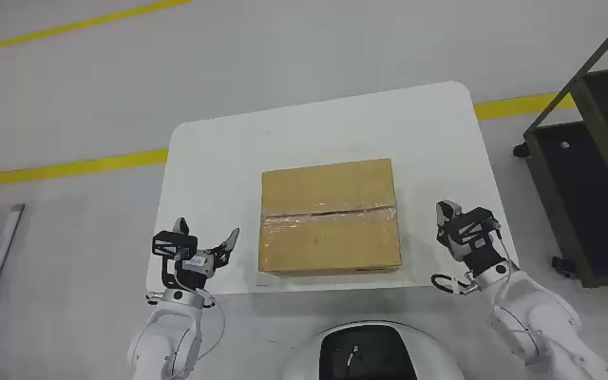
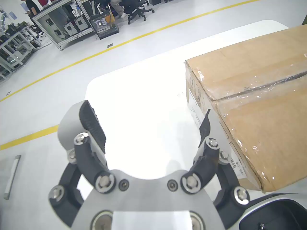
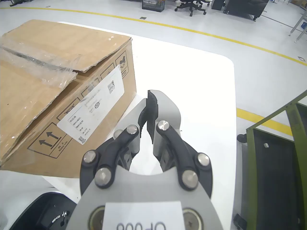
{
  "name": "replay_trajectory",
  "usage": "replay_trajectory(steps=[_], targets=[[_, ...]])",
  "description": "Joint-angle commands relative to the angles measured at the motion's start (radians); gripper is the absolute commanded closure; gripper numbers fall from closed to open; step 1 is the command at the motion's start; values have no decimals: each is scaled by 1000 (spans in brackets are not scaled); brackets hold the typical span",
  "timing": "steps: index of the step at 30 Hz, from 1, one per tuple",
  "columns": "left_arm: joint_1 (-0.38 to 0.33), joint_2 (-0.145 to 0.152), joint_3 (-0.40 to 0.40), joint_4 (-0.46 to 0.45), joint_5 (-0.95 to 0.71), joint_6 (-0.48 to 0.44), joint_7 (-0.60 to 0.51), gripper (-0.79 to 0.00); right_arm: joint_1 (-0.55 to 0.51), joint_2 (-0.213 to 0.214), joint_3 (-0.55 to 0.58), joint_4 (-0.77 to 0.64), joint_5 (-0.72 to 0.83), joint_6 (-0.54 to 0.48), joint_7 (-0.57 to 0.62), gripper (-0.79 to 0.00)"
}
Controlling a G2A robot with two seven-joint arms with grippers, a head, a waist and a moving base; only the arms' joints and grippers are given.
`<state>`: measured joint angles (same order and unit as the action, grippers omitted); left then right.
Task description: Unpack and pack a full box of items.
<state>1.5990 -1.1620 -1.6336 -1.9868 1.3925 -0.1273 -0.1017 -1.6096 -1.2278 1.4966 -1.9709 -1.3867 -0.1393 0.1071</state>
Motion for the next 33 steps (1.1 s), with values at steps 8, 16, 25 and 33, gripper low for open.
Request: replay_trajectory(steps=[8,16,25,33], targets=[[0,0,0,0,0,0,0,-785,-4,3,9,-4,10,-45,-12,0],[0,0,0,0,0,0,0,-785,-7,2,4,5,17,-43,-4,0],[0,0,0,0,0,0,0,-785,82,-13,-109,118,110,-51,13,0],[0,0,0,0,0,0,0,-785,194,-29,-220,240,131,-82,-10,0]])
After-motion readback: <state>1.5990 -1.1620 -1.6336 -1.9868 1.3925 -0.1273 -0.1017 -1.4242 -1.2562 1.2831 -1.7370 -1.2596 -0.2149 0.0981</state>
